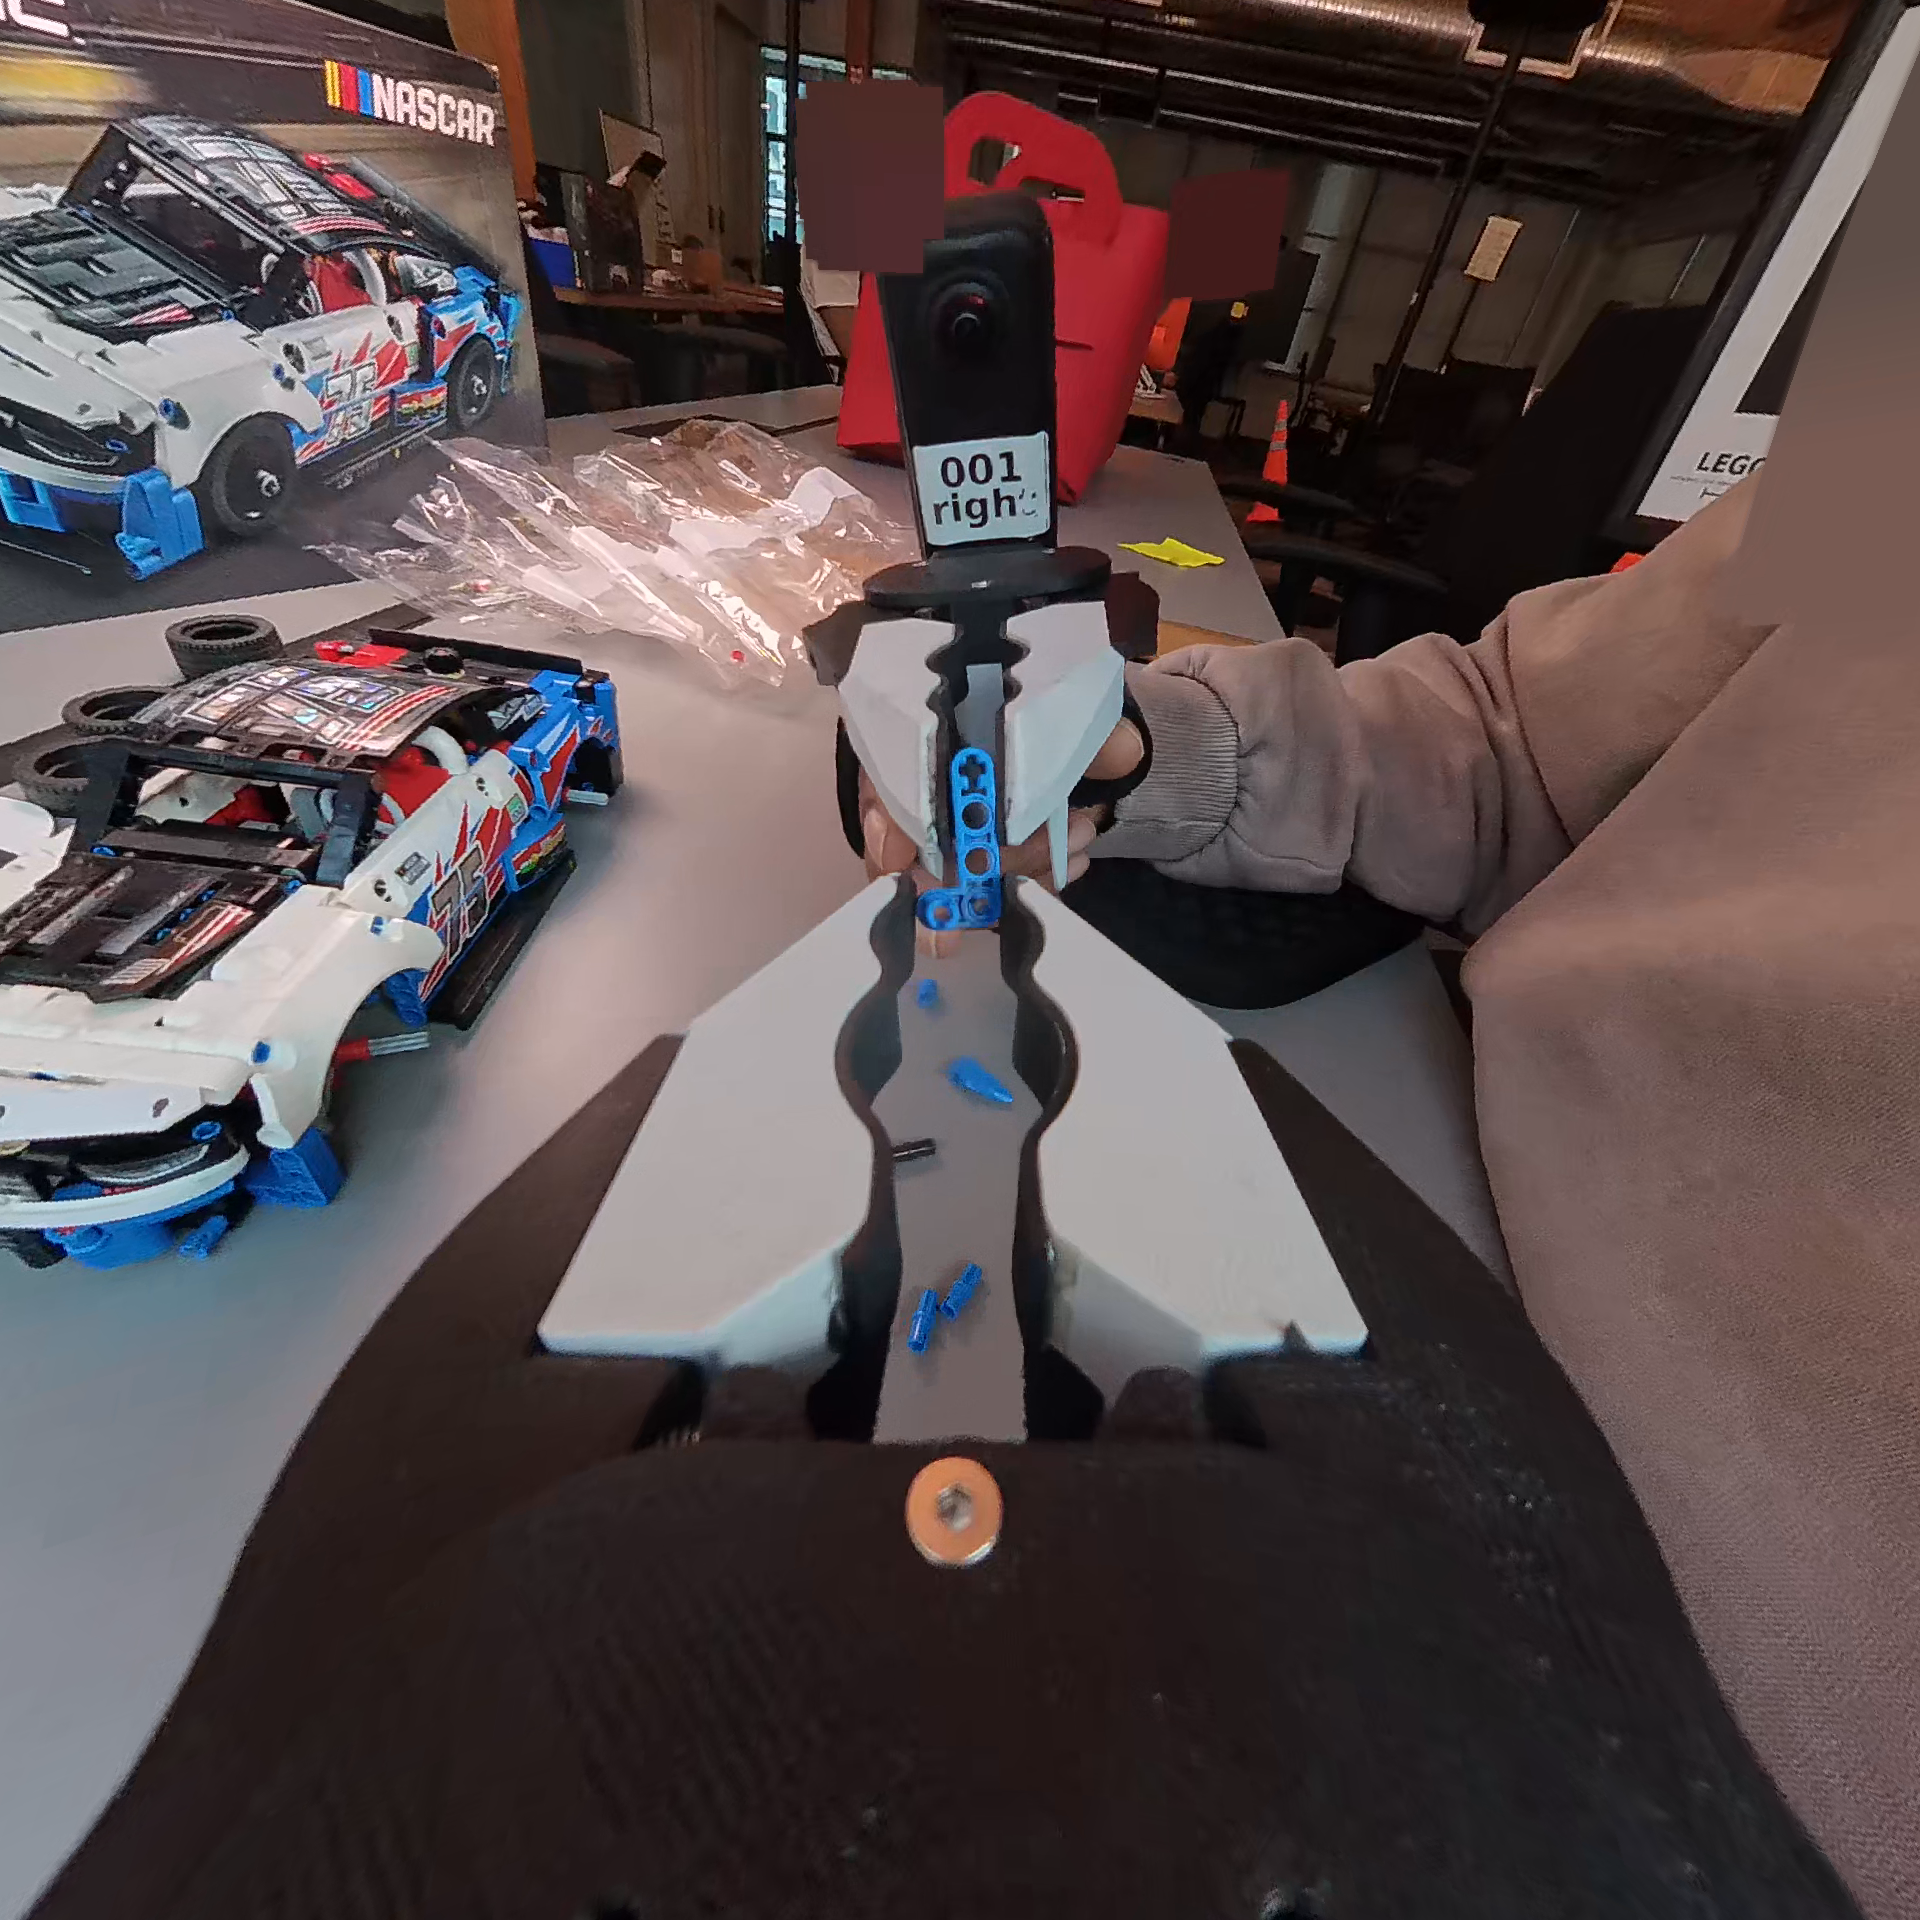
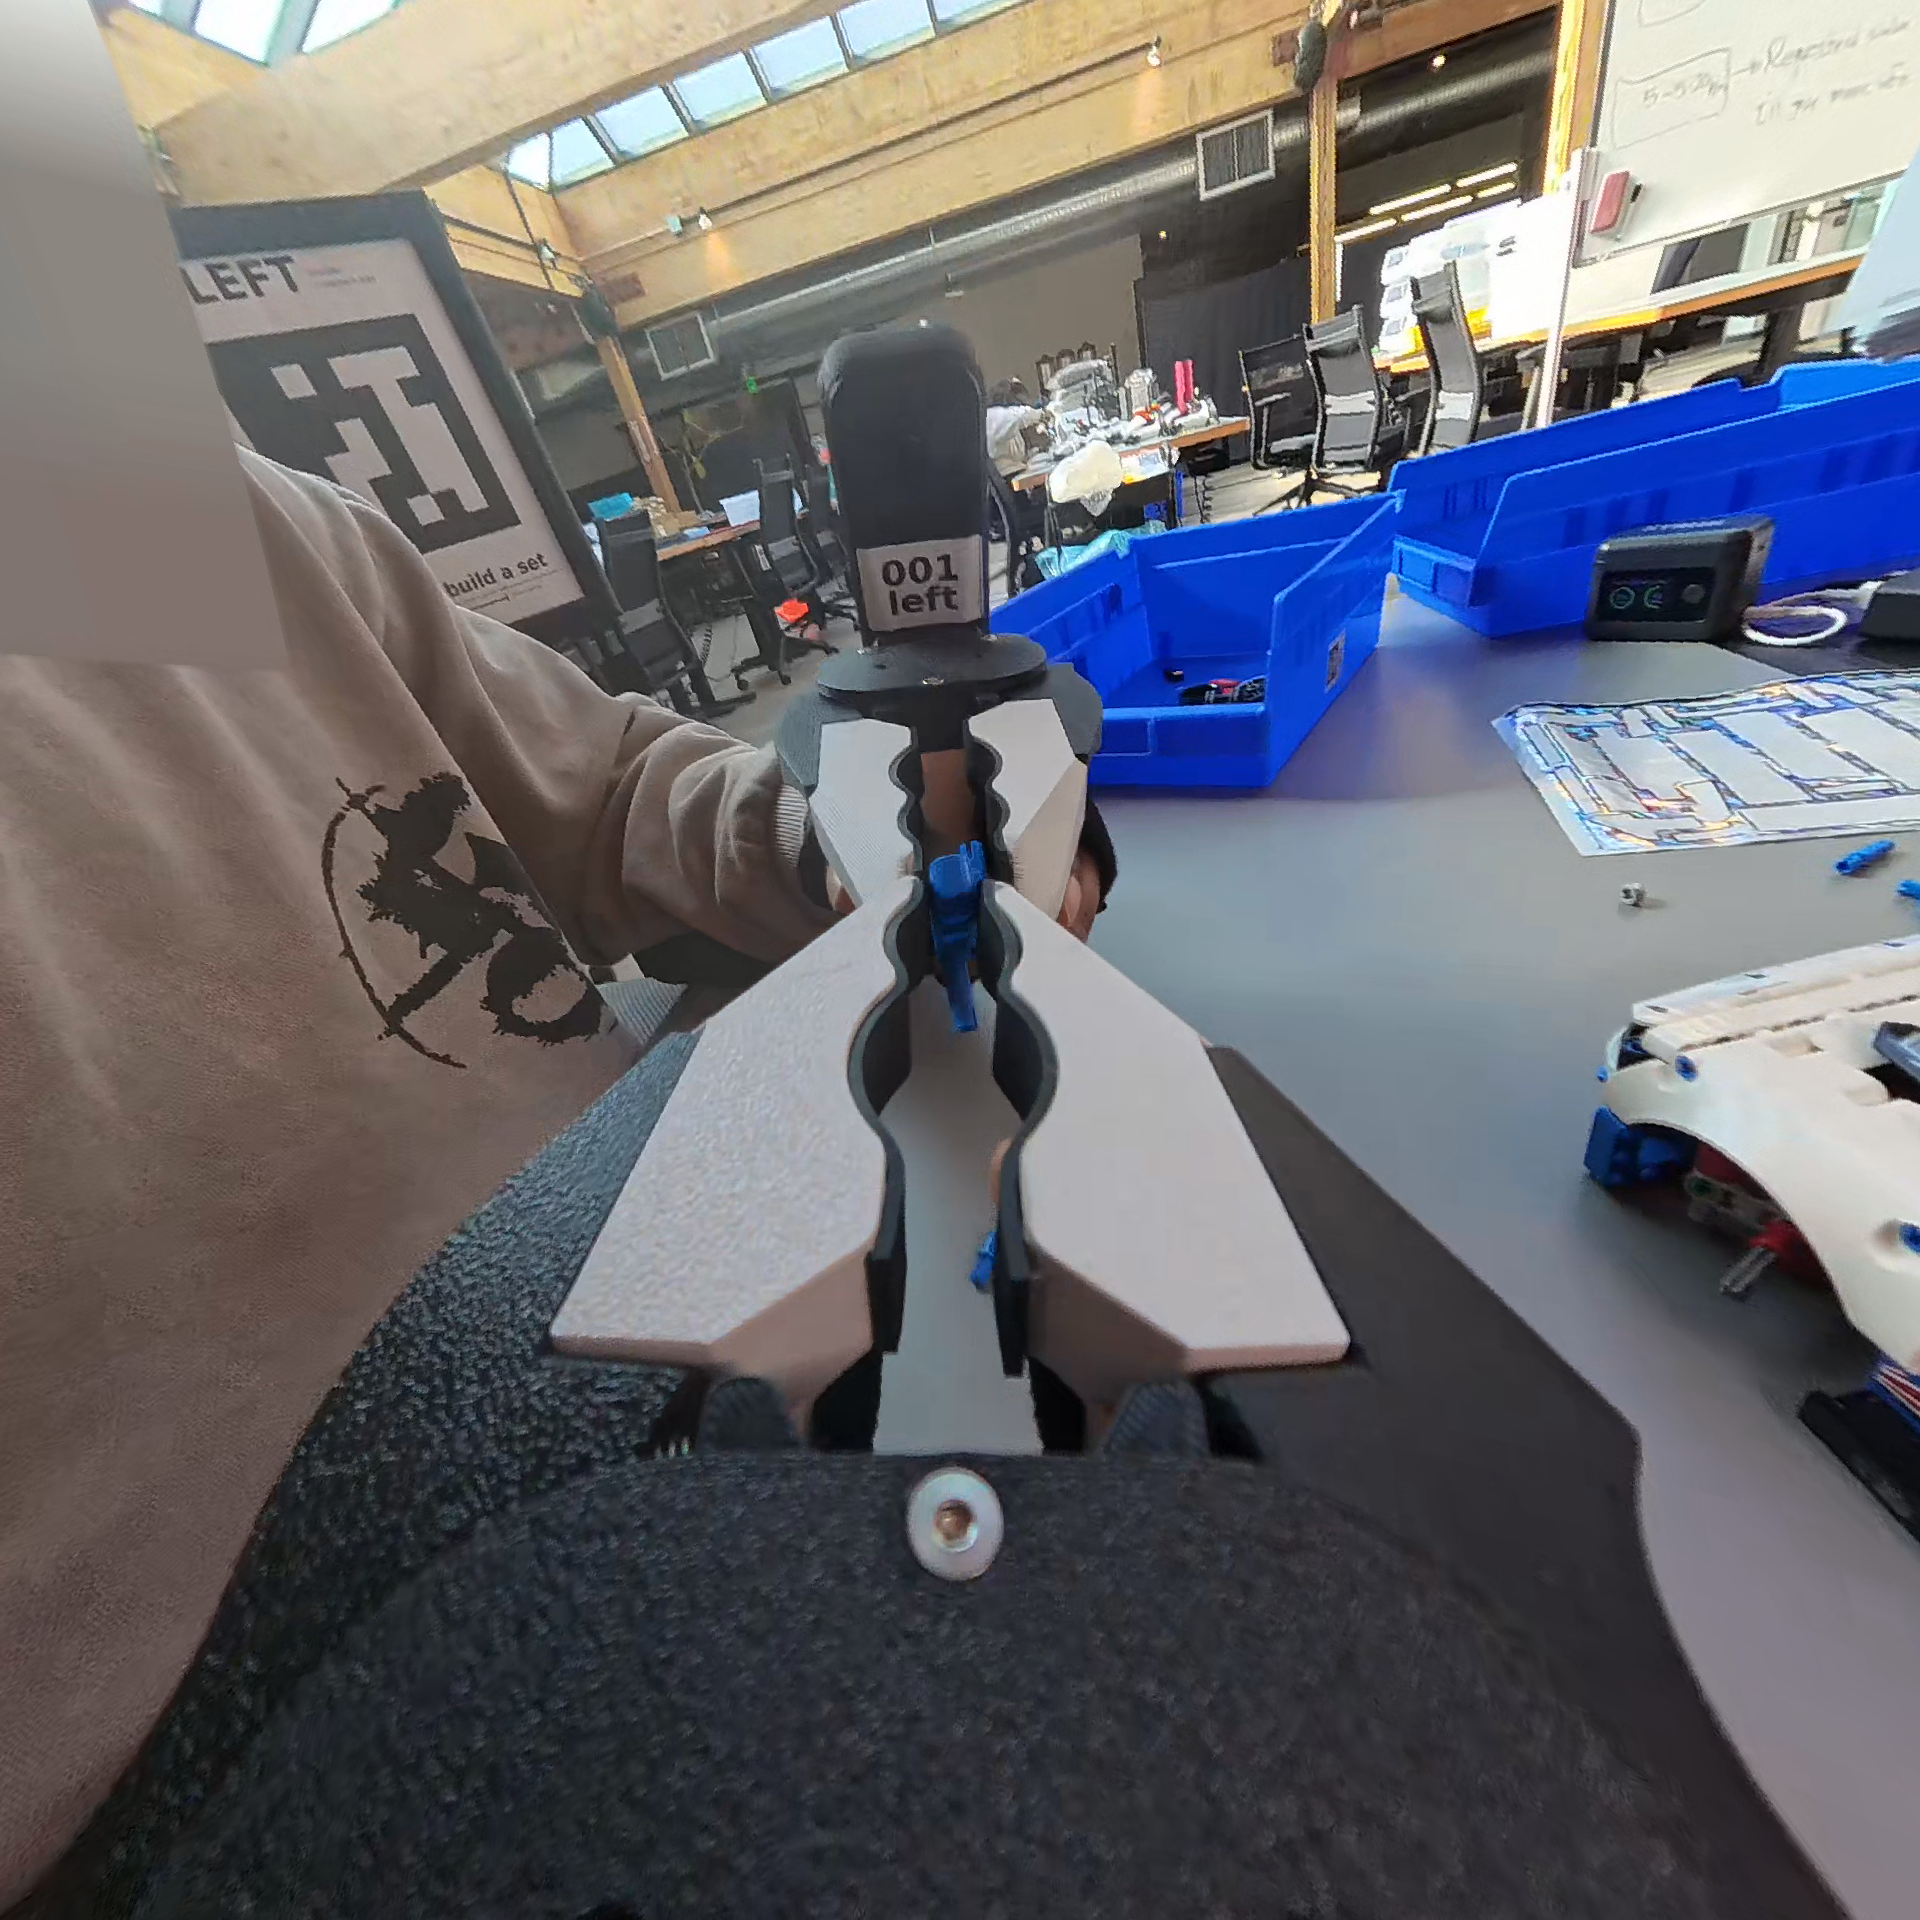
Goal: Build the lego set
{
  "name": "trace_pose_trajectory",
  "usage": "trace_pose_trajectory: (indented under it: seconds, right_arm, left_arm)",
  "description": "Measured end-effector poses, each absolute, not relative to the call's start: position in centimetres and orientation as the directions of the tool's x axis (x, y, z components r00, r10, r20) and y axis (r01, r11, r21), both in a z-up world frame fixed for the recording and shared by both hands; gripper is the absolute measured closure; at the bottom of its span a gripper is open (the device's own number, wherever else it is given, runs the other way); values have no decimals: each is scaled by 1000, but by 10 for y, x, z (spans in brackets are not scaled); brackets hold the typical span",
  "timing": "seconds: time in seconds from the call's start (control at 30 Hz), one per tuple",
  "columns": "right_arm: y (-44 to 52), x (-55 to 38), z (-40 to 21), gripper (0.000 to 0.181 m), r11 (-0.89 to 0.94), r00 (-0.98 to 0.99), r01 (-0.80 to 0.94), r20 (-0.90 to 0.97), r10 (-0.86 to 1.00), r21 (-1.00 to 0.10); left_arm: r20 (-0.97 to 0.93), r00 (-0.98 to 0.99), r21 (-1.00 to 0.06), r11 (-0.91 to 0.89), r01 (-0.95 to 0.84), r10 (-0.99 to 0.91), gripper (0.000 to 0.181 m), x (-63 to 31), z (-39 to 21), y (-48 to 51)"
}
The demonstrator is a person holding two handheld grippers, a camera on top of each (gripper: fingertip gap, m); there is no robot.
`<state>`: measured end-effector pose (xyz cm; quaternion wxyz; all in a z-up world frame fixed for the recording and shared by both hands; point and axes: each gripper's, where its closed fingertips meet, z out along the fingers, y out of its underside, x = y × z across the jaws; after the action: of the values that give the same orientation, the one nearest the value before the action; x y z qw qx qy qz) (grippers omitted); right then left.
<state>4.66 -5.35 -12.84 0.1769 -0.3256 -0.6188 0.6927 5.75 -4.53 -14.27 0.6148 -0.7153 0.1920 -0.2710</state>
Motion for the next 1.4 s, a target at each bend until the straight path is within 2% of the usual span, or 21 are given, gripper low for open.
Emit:
trace_pose_trajectory:
  seconds: [0.07, 0.13, 0.23, 0.37, 0.5, 0.67, 0.87, 0.97, 1.13, 1.4]
  right_arm:
    - [-40, 43, -135, 167, -83, -673, 187, -190, 715, -979]
    - [-20, 44, -156, 168, 59, -590, 315, -147, 794, -947]
    - [-15, 67, -203, 166, 231, -534, 578, -150, 832, -783]
    - [-29, 80, -242, 166, 335, -485, 701, -77, 871, -629]
    - [-32, 74, -259, 166, 364, -429, 758, 7, 903, -541]
    - [-31, 65, -260, 178, 339, -377, 776, 39, 925, -532]
    - [-31, 64, -260, 178, 377, -418, 746, 56, 907, -549]
    - [-32, 59, -253, 178, 379, -444, 700, 46, 895, -605]
    - [-33, 41, -215, 178, 400, -502, 529, 104, 858, -748]
    - [-29, 27, -195, 179, 407, -560, 433, 114, 820, -804]
  left_arm:
    - [163, 795, -982, -173, 74, -584, 167, 49, -144, -43]
    - [189, 815, -978, -178, 108, -547, 168, 36, -144, -39]
    - [276, 824, -959, -194, 205, -494, 168, 16, -145, -34]
    - [313, 828, -947, -214, 238, -465, 168, 9, -151, -31]
    - [318, 836, -944, -231, 236, -446, 168, 9, -156, -29]
    - [329, 844, -941, -226, 253, -423, 168, 3, -154, -29]
    - [353, 829, -932, -245, 268, -434, 168, 6, -155, -30]
    - [376, 811, -921, -276, 274, -448, 168, 11, -159, -30]
    - [416, 783, -903, -313, 295, -463, 168, 16, -165, -30]
    - [416, 788, -894, -364, 263, -454, 168, 19, -179, -28]
